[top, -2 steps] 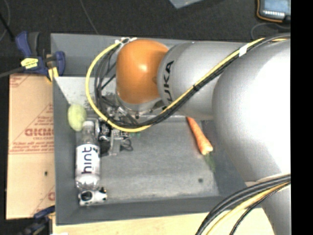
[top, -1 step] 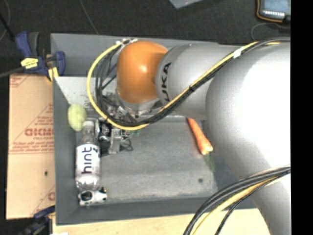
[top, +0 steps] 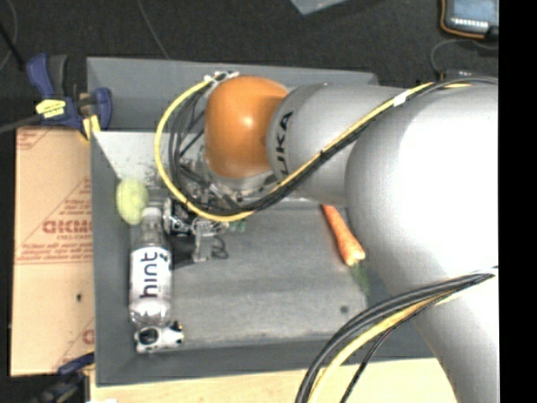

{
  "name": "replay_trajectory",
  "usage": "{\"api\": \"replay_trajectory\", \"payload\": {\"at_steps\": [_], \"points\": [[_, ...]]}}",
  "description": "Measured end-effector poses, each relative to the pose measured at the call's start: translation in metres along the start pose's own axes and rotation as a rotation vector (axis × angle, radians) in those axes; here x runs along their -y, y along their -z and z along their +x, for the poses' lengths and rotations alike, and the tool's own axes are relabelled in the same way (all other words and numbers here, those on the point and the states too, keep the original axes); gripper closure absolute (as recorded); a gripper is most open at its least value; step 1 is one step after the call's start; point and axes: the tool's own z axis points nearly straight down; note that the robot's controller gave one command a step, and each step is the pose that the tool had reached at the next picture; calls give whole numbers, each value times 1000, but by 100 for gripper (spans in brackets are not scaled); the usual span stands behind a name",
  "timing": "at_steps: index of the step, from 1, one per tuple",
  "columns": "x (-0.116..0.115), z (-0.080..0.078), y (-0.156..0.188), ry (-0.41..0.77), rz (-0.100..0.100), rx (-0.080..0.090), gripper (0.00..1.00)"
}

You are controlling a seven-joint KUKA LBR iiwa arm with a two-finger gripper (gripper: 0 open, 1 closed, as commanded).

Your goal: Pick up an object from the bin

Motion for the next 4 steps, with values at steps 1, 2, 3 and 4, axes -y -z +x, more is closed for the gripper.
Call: {"api": "replay_trajectory", "payload": {"at_steps": [1,2,3,4], "points": [[10,-4,-6,-12,-2,0,0],[26,-13,-8,-123,-8,25,100],[26,-13,-7,-124,-8,26,100],[23,-8,36,-118,-4,10,100]]}}
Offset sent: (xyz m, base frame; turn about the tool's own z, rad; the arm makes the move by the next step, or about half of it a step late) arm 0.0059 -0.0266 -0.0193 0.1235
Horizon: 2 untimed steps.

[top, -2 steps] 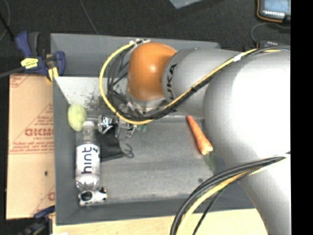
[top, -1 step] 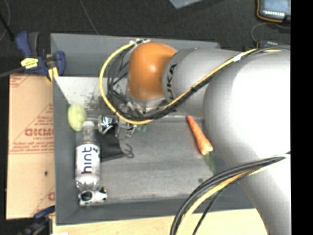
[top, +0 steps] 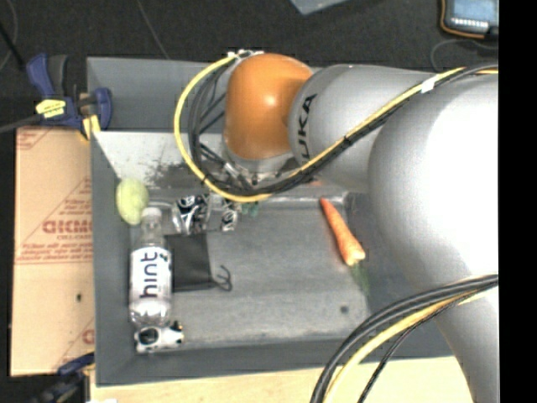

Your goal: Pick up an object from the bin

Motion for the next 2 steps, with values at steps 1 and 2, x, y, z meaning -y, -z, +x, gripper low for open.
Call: {"api": "replay_trajectory", "payload": {"at_steps": [1,2], "points": [[-2,-2,58,0,-3,9,100],[-3,-3,111,1,-4,14,100]]}}
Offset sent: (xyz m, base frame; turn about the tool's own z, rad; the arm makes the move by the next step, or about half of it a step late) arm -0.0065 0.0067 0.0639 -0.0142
